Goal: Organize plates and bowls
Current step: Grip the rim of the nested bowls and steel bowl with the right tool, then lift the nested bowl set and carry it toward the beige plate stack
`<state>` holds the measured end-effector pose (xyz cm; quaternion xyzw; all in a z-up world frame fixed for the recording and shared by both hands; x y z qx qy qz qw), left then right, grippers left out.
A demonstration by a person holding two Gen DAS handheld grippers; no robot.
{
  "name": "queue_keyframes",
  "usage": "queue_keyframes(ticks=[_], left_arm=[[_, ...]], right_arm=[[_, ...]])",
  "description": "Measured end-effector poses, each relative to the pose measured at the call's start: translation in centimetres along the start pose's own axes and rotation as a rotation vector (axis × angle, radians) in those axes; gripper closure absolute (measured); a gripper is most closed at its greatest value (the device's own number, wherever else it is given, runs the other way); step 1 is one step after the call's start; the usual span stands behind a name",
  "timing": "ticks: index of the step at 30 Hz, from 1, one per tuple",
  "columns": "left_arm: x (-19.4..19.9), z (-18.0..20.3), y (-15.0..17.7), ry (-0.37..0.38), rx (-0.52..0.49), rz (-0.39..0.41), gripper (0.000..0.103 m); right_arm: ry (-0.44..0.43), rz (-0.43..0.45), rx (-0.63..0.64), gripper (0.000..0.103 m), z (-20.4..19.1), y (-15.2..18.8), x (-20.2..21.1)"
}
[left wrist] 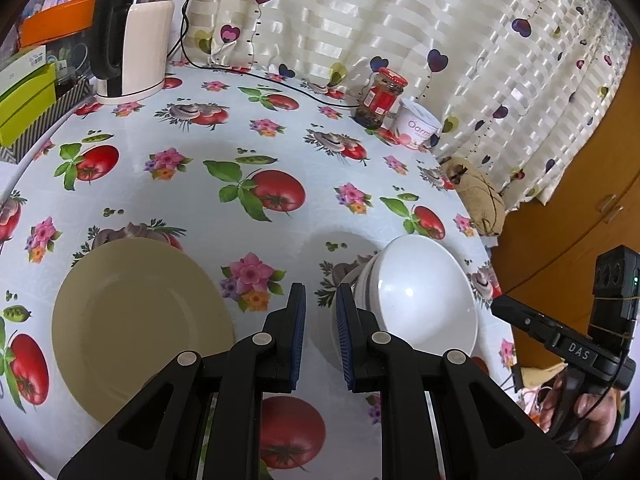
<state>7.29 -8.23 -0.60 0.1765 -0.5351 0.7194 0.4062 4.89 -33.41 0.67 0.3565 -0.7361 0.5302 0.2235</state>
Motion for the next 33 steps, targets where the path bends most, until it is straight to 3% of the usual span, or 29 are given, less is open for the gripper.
queue_keyframes(ticks=[15, 33], left_arm=[[-1.3, -0.5, 1.2, -0.004, -0.004, -0.063, 0.087], [-3.1, -0.5, 2.4, 0.058, 0.022, -0.149, 0.081]], right_arm=[[-0.059, -0.063, -0.054, 0.064, 0.7, 1.1, -1.5], [-0.081, -0.107, -0.094, 0.064, 1.4, 1.9, -3.0]])
Point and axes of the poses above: each gripper's, at about its wrist camera, not at the fingertips, and x roughly against the way its jaws point, z to its right, y to its underside, the point moved 2 cm from there along -x, roughly the way its jaws point, and after that the axes turned 5 degrees about z, right-handed, at the moved point
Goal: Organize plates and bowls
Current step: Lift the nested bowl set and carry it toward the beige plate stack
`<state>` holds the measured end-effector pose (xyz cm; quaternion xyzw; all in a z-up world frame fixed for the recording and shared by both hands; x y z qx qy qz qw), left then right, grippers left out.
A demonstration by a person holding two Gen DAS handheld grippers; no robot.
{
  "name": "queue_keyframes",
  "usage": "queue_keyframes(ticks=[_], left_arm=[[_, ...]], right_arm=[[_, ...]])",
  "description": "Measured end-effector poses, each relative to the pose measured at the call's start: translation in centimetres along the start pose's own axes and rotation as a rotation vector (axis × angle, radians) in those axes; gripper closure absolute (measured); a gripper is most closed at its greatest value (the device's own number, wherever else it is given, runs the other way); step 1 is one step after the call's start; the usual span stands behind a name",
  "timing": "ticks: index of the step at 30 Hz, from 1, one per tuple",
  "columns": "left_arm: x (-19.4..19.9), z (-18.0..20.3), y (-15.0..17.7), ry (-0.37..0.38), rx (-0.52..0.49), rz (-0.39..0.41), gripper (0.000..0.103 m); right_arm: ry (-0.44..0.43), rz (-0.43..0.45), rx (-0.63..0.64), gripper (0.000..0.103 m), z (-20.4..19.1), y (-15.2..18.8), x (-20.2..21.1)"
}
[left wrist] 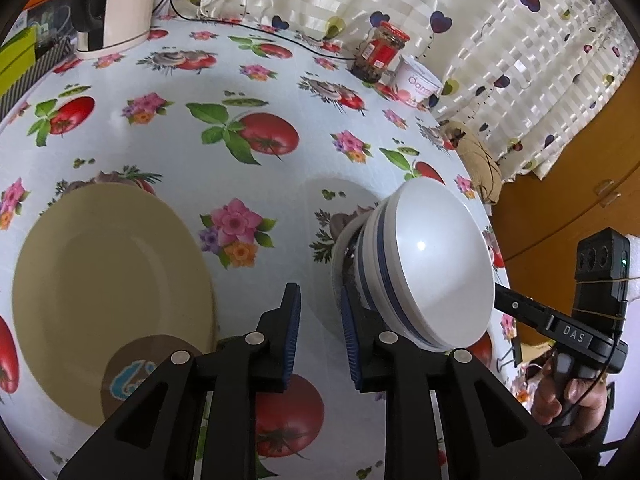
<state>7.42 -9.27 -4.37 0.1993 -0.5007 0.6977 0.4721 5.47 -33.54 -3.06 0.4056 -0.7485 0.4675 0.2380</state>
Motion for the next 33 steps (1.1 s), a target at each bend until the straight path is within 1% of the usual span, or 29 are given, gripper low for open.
queue_keyframes(ticks=[4, 7, 9, 12, 16, 18, 25, 28, 31, 33], left_arm=[[-0.5, 0.0, 0.3, 0.024, 0.009, -0.023, 0.081], [-0.9, 0.1, 0.5, 0.039, 0.011, -0.040, 0.081], [-1.1, 0.2, 0.6, 0.043, 0.012, -0.050, 0.081], [-1.4, 0.2, 0.7, 0.045, 0.014, -0.060, 0.081], [-1.7, 0.1, 0.6, 0.054, 0.020, -0.065, 0.081], [-1.8, 0.2, 0.6, 0.053, 0.017, -0.065, 0.081], [-1.8, 0.3, 0.7, 0.051, 0.017, -0.063, 0.081], [-1.9, 0.6, 0.7, 0.052, 0.011, -0.064, 0.084], [-2.5, 1.1, 1.0, 0.066, 0.001, -0.087, 0.087], [-2.7, 1.5, 1.2, 0.054, -0.014, -0.087, 0.087]], right_arm=[[-0.007, -0.002, -0.013, 0.066, 0.3, 0.1, -0.2], [-0.007, -0.007, -0.018, 0.071, 0.5, 0.2, -0.4], [-0.007, -0.013, -0.021, 0.076, 0.5, 0.3, -0.7], [-0.010, -0.022, -0.026, 0.079, 0.6, 0.4, -1.0], [-0.020, -0.034, -0.026, 0.081, 0.6, 0.5, -1.5], [-0.025, -0.040, -0.028, 0.085, 0.6, 0.5, -1.7], [-0.060, -0.054, -0.034, 0.090, 0.3, 0.7, -2.4], [-0.070, -0.053, -0.033, 0.092, 0.3, 0.6, -2.5], [-0.070, -0.049, -0.032, 0.092, 0.3, 0.6, -2.5], [-0.073, -0.048, -0.033, 0.092, 0.3, 0.7, -2.5]])
Point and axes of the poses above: each gripper's, at about its wrist camera, not at the fingertips, and x roughly against the way its jaws point, z to its right, y to its underside, the point moved 2 cm from there along -x, roughly the way its jaws point, and after that the axes turned 5 degrees about z, right-handed, at the moved point
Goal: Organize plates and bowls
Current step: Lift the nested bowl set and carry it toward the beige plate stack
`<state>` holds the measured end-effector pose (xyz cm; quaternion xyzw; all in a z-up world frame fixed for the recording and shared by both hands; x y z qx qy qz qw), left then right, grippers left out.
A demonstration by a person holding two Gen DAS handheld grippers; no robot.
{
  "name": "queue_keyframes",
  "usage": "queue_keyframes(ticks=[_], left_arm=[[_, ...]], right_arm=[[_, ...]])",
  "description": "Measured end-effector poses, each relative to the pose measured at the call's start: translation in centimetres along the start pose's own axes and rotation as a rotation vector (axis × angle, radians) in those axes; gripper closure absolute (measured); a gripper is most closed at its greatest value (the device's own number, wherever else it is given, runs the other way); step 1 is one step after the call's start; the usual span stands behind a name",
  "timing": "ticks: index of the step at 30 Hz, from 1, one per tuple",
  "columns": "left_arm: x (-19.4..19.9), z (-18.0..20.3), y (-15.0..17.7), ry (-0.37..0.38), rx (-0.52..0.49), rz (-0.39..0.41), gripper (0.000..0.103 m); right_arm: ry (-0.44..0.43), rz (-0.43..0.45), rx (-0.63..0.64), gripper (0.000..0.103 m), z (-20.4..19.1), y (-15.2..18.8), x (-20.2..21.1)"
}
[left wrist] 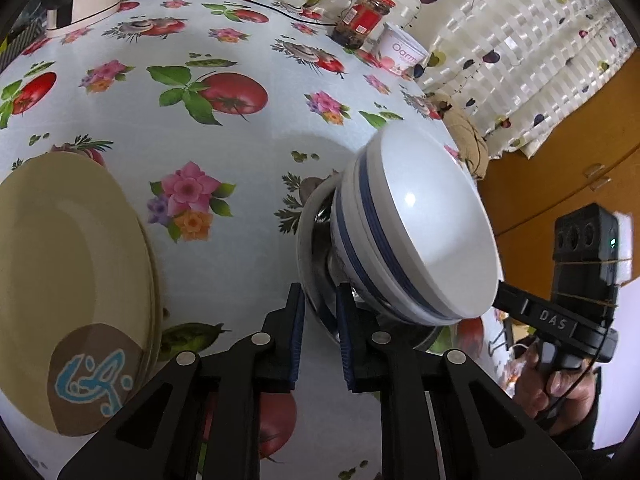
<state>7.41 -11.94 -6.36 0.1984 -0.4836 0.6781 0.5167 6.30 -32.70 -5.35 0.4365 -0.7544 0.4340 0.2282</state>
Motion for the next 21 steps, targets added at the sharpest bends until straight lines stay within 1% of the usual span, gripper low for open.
queue_keyframes(ticks=[4, 14, 21], left_arm=[[-0.01, -0.24, -0.05, 0.009, 0.009, 0.000, 0.087], [0.09, 0.18, 0.13, -0.019, -0.024, 0.015, 0.087], [0.26, 0.33, 0.14, -0.023, -0.032, 0.021, 0.087]], right_arm=[[0.002, 0.001, 0.003, 0.092, 0.02, -0.01, -0.01], [0.005, 0.004, 0.009, 0.092, -0.06, -0.05, 0.02], [0.007, 0.003, 0.012, 0.092, -0.12, -0.05, 0.03]])
Point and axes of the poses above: each gripper's, at about its wrist camera, not at the fingertips, and x roughly against the way its jaws point, z to its right, y to its underside, the point moved 2 cm from there along -x, roughly the way its jaws point, and after that the axes turned 5 degrees about z, right-handed, at the moved point
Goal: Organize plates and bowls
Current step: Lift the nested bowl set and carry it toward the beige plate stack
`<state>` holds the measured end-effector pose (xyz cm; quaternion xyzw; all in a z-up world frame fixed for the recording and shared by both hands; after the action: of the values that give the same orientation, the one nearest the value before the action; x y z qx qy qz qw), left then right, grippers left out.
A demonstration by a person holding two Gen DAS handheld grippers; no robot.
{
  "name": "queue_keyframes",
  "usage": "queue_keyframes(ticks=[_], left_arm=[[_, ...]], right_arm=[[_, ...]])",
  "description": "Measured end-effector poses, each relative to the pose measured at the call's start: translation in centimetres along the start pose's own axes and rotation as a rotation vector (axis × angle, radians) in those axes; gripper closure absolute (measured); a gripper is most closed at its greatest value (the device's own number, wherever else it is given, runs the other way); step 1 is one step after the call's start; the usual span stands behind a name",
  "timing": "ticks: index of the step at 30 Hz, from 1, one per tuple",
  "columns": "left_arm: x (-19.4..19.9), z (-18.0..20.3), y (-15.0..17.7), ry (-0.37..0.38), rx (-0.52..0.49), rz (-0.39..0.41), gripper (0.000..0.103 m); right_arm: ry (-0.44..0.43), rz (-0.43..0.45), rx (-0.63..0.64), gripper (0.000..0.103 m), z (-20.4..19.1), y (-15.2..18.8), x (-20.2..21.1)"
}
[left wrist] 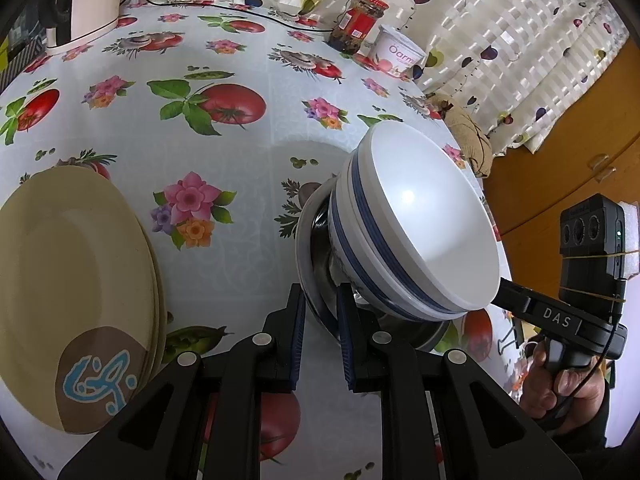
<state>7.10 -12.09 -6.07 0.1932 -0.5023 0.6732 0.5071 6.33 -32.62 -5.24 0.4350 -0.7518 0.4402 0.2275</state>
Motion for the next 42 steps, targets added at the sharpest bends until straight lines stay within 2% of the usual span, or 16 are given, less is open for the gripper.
queue_keyframes(ticks=[19, 42], left_arm=[[1.9, 0.2, -0.9, -0.017, -0.012, 0.050, 0.087], [7.2, -3.0, -1.5, -0.088, 0.060, 0.143, 0.087]], right_arm=[[-0.002, 0.025, 0.037, 0.092, -1.1, -1.0, 0.6], [-0.060, 0.028, 0.151, 0.092, -7.2, -2.8, -0.1]])
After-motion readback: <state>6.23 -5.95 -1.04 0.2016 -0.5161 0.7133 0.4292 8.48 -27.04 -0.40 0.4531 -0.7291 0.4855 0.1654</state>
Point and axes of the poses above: each gripper's, at about its wrist camera, not at the fingertips, and x roughly against the way its jaws point, z to its right, y to its underside, the point moved 2 cm from there along -x, roughly the way its jaws point, and after that the axes turned 5 degrees about z, right-handed, at the moved point
